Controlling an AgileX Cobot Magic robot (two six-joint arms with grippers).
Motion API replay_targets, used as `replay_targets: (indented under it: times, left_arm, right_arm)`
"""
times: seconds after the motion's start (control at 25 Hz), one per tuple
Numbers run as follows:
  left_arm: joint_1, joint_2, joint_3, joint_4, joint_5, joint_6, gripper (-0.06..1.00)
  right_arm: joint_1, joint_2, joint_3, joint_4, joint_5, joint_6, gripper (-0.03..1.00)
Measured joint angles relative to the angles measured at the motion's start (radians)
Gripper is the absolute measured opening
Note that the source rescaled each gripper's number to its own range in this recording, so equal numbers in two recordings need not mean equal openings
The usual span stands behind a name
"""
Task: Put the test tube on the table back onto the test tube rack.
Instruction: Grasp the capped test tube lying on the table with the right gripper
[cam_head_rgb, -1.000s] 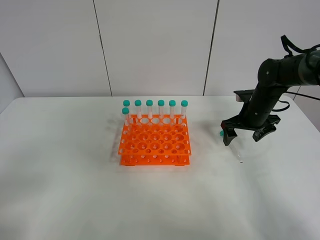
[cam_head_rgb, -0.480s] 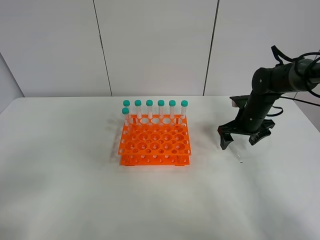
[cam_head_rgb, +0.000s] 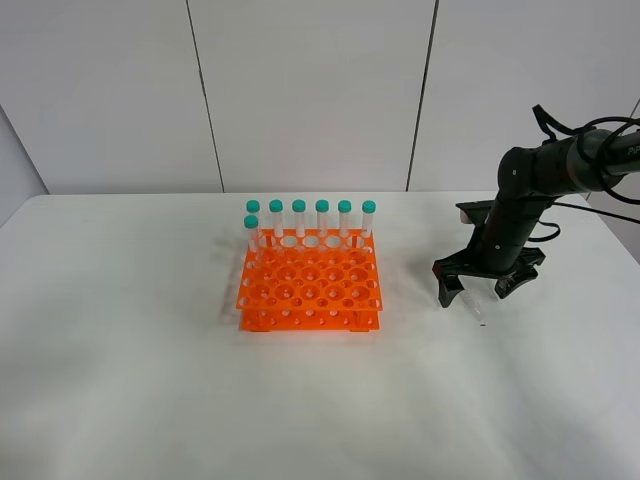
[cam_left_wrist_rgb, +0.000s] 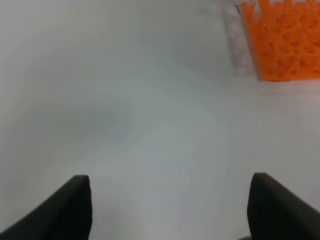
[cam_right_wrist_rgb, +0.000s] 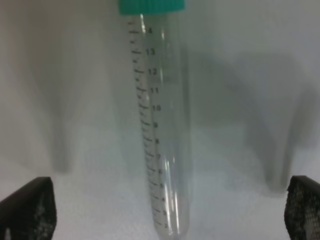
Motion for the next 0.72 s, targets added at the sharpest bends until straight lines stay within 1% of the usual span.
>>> replay_targets:
  times: [0.56,0.6,0.64,0.72]
  left_arm:
    - [0.0,0.0,0.0,0.0,0.0,0.0,0.92]
    - [0.0,0.0,0.0,0.0,0.0,0.0,0.92]
    - [0.0,0.0,0.0,0.0,0.0,0.0,0.92]
    - [0.0,0.0,0.0,0.0,0.0,0.0,0.92]
  right_arm:
    - [0.0,0.015,0.0,0.0,-0.004,0.0,1.0]
    - [0.0,0.015,0.0,0.0,-0.002,0.0,0.98]
    - [0.0,0.015,0.0,0.0,-0.002,0.0,0.95]
    - [0.0,0.015,0.0,0.0,0.002,0.0,0.84]
